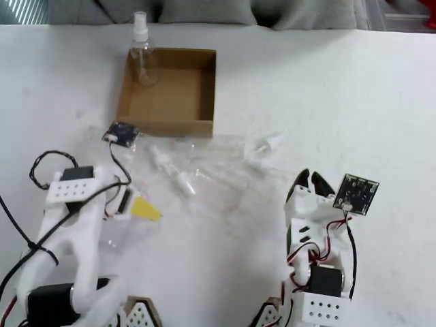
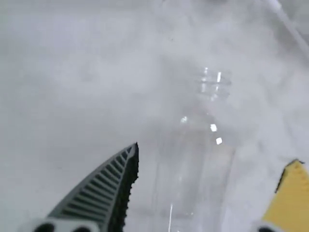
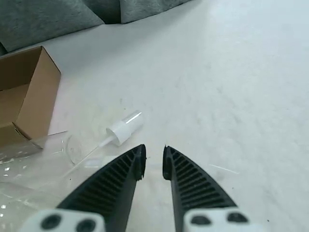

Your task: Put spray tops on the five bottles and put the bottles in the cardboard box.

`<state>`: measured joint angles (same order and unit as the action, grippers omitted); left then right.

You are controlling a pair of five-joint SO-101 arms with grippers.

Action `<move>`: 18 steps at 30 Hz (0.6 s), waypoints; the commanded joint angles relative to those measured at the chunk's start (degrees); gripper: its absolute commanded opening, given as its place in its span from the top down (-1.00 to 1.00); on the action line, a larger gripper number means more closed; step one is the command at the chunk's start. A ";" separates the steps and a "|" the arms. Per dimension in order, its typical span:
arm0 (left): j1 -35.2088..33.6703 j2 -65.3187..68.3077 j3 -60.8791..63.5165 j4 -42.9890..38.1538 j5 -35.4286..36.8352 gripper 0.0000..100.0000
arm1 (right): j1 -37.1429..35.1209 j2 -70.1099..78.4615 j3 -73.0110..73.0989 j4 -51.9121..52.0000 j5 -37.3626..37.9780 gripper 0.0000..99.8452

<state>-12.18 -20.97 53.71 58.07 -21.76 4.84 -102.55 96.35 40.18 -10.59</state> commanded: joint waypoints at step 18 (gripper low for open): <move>6.46 -2.24 -4.75 2.55 -4.92 0.34 | -0.57 -0.66 0.44 -0.13 0.88 0.90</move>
<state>-6.20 -20.97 49.23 61.93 -26.07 4.84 -102.55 96.35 40.18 -10.59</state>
